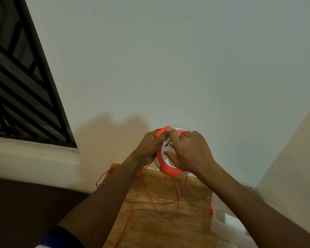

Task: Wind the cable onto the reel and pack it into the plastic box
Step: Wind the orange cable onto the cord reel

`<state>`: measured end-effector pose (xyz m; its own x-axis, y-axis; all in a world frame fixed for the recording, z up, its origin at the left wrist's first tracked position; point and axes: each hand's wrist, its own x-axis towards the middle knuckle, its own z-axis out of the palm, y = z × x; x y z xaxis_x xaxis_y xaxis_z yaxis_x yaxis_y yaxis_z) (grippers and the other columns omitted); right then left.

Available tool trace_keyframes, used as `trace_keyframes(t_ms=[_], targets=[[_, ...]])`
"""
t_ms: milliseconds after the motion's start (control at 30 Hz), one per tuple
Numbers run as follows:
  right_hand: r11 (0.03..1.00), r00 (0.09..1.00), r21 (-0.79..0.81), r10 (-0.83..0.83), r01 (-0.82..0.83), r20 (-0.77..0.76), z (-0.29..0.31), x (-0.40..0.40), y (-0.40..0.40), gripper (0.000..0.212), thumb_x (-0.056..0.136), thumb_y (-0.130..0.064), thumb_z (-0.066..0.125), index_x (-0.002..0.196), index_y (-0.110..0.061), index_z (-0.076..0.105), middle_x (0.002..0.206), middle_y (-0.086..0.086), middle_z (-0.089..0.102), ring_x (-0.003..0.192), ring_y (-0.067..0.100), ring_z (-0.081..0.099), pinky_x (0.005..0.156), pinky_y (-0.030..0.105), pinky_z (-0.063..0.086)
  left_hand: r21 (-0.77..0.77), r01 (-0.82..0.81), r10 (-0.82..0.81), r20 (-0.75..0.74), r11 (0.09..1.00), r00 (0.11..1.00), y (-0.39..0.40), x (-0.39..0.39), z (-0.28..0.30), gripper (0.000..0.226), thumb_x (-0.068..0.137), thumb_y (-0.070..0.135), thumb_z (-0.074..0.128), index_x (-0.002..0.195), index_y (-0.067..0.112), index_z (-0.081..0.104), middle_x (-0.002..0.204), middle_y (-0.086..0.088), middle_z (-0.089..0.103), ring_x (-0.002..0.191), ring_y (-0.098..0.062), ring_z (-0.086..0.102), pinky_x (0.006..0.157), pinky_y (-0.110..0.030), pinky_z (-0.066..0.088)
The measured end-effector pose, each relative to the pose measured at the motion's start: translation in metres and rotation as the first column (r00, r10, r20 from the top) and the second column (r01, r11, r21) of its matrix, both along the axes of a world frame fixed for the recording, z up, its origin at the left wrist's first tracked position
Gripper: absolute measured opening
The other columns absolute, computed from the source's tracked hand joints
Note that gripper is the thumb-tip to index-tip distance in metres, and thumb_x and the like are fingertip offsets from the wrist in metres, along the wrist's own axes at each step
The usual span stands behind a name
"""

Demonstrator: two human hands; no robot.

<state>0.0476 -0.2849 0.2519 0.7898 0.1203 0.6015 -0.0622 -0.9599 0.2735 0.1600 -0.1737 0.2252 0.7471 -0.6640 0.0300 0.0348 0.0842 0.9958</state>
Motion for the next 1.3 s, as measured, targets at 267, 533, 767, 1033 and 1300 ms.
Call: trace_keyframes(t_ms=[267, 533, 767, 1033, 1300], targets=[[0.963, 0.974, 0.194, -0.207, 0.187, 0.090, -0.004, 0.009, -0.008, 0.043, 0.085, -0.051, 0.058, 0.104, -0.012, 0.063, 0.069, 0.007, 0.070, 0.050, 0.026, 0.063, 0.054, 0.034, 0.053, -0.009, -0.050, 0.050, -0.033, 0.999, 0.998, -0.005, -0.003, -0.002, 0.035, 0.102, 0.042, 0.054, 0.123, 0.017, 0.067, 0.118, -0.017, 0.074, 0.102, -0.040, 0.073, 0.083, -0.044, 0.064], [0.981, 0.993, 0.155, -0.106, 0.113, -0.054, 0.004, -0.001, 0.003, 0.046, 0.075, -0.034, 0.075, 0.113, -0.012, 0.062, 0.091, 0.010, 0.074, 0.072, 0.032, 0.069, 0.065, 0.043, 0.058, -0.009, -0.010, 0.009, -0.082, 1.000, 0.997, -0.008, -0.002, -0.008, 0.046, 0.101, 0.043, 0.053, 0.133, 0.012, 0.062, 0.126, -0.021, 0.070, 0.114, -0.045, 0.067, 0.099, -0.056, 0.056], [0.999, 0.977, 0.045, 0.016, -0.007, -0.212, 0.009, -0.008, 0.005, 0.066, 0.071, -0.039, 0.079, 0.128, -0.017, 0.055, 0.127, 0.009, 0.062, 0.112, 0.033, 0.057, 0.091, 0.047, 0.050, -0.056, 0.016, -0.022, -0.107, 0.998, 0.994, 0.003, 0.005, 0.003, 0.046, 0.103, 0.042, 0.050, 0.139, 0.014, 0.058, 0.131, -0.018, 0.069, 0.116, -0.042, 0.068, 0.099, -0.055, 0.056], [0.995, 0.996, 0.077, -0.073, 0.069, 0.057, 0.007, 0.001, 0.004, 0.055, 0.072, -0.054, 0.072, 0.105, -0.011, 0.063, 0.078, 0.009, 0.073, 0.060, 0.029, 0.067, 0.061, 0.038, 0.055, -0.034, -0.014, 0.011, -0.072, 0.999, 0.997, 0.003, -0.001, -0.004, 0.045, 0.100, 0.042, 0.056, 0.131, 0.011, 0.064, 0.124, -0.022, 0.070, 0.111, -0.046, 0.068, 0.097, -0.057, 0.057], [0.944, 0.972, 0.231, -0.229, 0.234, -0.049, 0.004, 0.003, 0.003, 0.040, 0.086, -0.039, 0.062, 0.117, -0.014, 0.060, 0.092, 0.009, 0.073, 0.071, 0.028, 0.069, 0.067, 0.040, 0.056, -0.003, -0.025, 0.025, -0.032, 1.000, 0.999, -0.008, -0.003, -0.002, 0.042, 0.102, 0.042, 0.054, 0.131, 0.013, 0.063, 0.122, -0.017, 0.073, 0.105, -0.038, 0.072, 0.092, -0.048, 0.061]])
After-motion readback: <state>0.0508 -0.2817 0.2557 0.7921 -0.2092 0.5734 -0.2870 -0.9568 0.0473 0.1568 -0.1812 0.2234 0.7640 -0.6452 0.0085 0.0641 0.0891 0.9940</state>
